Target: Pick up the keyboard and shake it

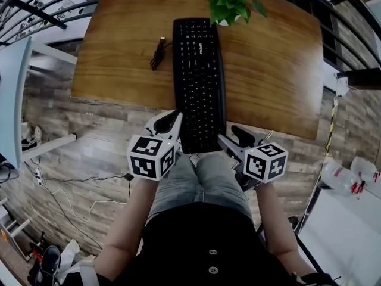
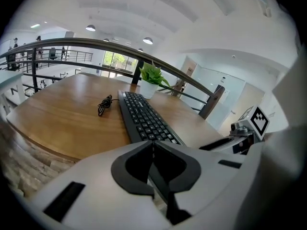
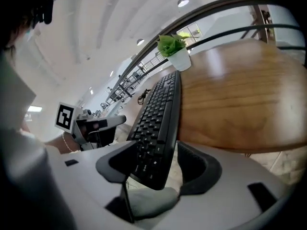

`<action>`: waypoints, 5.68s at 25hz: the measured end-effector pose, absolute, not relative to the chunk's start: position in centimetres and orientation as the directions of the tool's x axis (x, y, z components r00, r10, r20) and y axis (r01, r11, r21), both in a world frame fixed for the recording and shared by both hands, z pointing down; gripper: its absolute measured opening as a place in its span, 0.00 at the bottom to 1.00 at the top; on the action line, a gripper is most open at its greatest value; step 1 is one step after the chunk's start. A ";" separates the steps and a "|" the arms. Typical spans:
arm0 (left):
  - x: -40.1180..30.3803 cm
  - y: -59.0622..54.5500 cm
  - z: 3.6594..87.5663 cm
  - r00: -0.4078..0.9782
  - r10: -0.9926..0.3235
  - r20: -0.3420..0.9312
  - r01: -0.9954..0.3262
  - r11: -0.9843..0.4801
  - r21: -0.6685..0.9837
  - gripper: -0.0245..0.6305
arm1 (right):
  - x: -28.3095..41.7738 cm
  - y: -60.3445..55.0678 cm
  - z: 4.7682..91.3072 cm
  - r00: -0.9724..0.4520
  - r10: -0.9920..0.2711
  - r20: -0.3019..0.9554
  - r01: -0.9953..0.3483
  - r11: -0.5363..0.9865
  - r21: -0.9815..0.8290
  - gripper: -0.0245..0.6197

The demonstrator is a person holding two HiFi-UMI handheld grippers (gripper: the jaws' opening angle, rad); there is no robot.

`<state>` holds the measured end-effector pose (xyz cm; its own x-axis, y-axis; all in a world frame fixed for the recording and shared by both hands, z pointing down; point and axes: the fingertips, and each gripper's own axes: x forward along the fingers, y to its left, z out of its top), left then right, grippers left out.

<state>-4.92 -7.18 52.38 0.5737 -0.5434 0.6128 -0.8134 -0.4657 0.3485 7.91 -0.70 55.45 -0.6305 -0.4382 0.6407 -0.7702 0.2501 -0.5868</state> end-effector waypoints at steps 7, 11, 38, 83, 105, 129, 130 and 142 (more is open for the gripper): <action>-5.0 -6.5 53.4 0.576 -0.527 0.625 -0.814 -0.439 0.380 0.07 | 7.1 -0.3 58.0 -0.709 -0.398 0.581 -0.686 0.200 -0.700 0.45; -5.0 -6.7 53.5 0.577 -0.525 0.626 -0.814 -0.436 0.384 0.07 | 6.2 -0.2 58.2 -0.789 -0.367 0.492 -0.577 0.170 -0.799 0.45; -5.2 -7.2 53.4 0.583 -0.531 0.615 -0.812 -0.412 0.414 0.07 | 0.4 -1.6 60.3 -0.942 -0.271 0.199 -0.233 0.098 -0.968 0.47; -3.7 -13.4 54.0 0.868 -0.363 0.340 -0.414 -0.148 0.898 0.46 | 0.6 -1.0 52.3 -0.974 -0.225 0.021 -0.023 0.009 -1.000 0.30; -0.4 -16.2 55.2 0.916 -0.290 0.277 -0.319 -0.108 0.942 0.35 | 0.9 -0.1 52.0 -0.985 -0.168 0.035 -0.040 0.025 -0.999 0.31; -1.3 -16.9 49.9 0.919 -0.336 0.206 -0.315 -0.310 0.897 0.32 | 0.4 -0.6 51.0 -0.982 -0.165 0.087 -0.122 0.214 -0.969 0.27; -1.2 -17.0 49.3 0.920 -0.338 0.199 -0.311 -0.321 0.895 0.32 | 0.3 -0.7 50.8 -0.982 -0.167 0.086 -0.123 0.226 -0.966 0.27; -1.1 -17.6 42.1 0.910 -0.391 0.139 -0.325 -0.464 0.824 0.32 | 1.0 -1.8 46.7 -0.983 -0.162 0.088 -0.149 0.413 -0.898 0.27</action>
